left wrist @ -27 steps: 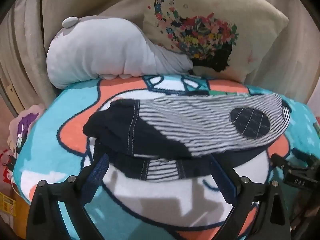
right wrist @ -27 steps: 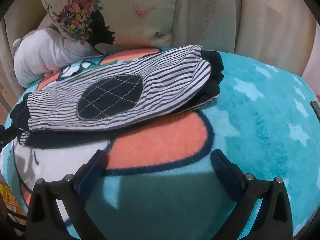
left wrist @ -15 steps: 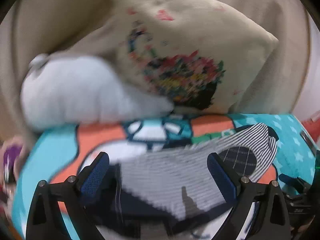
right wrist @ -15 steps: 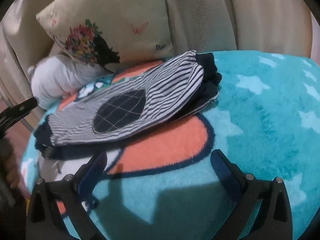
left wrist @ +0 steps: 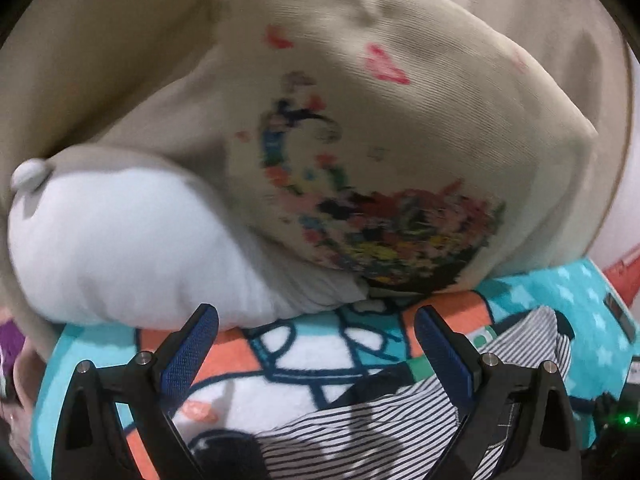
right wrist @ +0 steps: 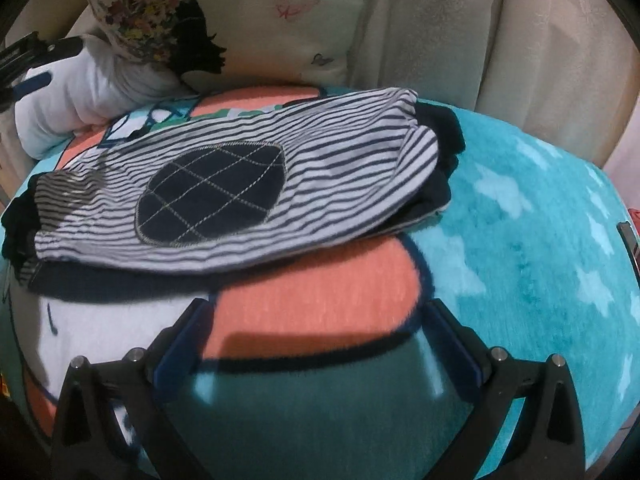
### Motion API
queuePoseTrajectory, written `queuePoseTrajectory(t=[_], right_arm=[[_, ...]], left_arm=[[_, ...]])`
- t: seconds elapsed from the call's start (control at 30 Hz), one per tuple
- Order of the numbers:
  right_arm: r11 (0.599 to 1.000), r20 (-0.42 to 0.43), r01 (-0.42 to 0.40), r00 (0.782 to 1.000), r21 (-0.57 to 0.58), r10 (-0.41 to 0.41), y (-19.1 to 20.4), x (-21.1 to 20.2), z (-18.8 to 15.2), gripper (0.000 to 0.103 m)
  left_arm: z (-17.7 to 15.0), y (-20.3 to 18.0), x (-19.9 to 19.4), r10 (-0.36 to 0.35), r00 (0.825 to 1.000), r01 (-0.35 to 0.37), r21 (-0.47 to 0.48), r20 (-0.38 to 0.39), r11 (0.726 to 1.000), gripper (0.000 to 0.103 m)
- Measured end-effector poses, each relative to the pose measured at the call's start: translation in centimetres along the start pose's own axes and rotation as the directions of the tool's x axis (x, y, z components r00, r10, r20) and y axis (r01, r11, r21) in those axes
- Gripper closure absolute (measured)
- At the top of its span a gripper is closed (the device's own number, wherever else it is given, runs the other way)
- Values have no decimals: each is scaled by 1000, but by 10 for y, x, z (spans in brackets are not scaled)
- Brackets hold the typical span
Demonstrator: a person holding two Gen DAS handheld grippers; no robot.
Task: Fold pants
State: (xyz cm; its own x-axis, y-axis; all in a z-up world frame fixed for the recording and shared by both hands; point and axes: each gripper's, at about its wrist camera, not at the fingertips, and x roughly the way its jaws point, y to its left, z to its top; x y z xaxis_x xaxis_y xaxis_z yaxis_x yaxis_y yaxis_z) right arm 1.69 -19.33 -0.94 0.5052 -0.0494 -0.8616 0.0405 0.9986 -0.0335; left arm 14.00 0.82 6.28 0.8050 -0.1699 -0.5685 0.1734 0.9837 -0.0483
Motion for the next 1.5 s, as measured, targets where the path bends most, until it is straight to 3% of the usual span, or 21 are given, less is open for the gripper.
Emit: queuePoseTrajectory(t=[0.13,0.17,0.3,0.4,0.43,0.57,0.63,0.73,0.83,0.93,1.0,1.07,1.13,1.23,1.33,1.5], right_arm=[[1000,10,-3,1000,7,3,-4,2,1,0],[1000,10,-3,1000,9,3,-6,3,2,0],[1000,11,-6,1000,11,6,-7,5,4,0],[1000,18,-24,1000,15,24,-11,3,1,0],[1000,16,-27,1000,13,26,-11,3,1,0],[1000,14,-24,1000,7,24,-12,2,-1,0],[999,17,-38,999,14,38,-13,0,-2,0],[993,33,-105,994,47,103,-22,-5,-3,0],[971,55,-213,977,110,208,-36,-15,-6,0],[937,158,-269,958,223,238,-62,-39,-10,0],[947,201,-247,958,204,206,-71,-57,-5,2],[966,230,-186,963,180,142,-77,-71,5,13],[973,218,-162,968,165,124,-81,-75,16,28],[974,177,-166,974,155,138,-85,-61,39,39],[979,144,-142,982,147,121,-81,-37,63,41],[980,103,-122,989,159,107,-82,-11,78,41]], left_arm=[[-11,14,-13,56,997,-55,-22,53,998,3],[-20,14,-20,103,991,-101,-22,87,995,3],[-41,8,-45,180,973,-173,-62,145,983,3],[-51,0,-73,238,958,-227,-82,160,970,3],[-51,-4,-79,238,960,-227,-87,146,970,3],[-48,-10,-102,87,993,-77,-117,80,990,3],[-44,-14,-108,-10,999,15,-132,38,991,3],[-39,-29,-118,-17,1000,15,-94,-20,995,3],[-29,-51,-132,-21,1000,21,-20,-18,1000,3],[-23,-64,-134,-12,1000,12,38,1,999,3],[-23,-65,-126,-32,999,32,54,-10,998,3],[-26,-69,-109,-62,997,64,51,-48,997,3],[-33,-74,-92,-92,992,96,44,-84,994,3],[-56,-88,-60,-143,977,154,59,-158,986,3],[-74,-100,-37,-154,961,181,98,-231,979,3],[-86,-106,-32,-189,956,228,163,-222,960,3]])
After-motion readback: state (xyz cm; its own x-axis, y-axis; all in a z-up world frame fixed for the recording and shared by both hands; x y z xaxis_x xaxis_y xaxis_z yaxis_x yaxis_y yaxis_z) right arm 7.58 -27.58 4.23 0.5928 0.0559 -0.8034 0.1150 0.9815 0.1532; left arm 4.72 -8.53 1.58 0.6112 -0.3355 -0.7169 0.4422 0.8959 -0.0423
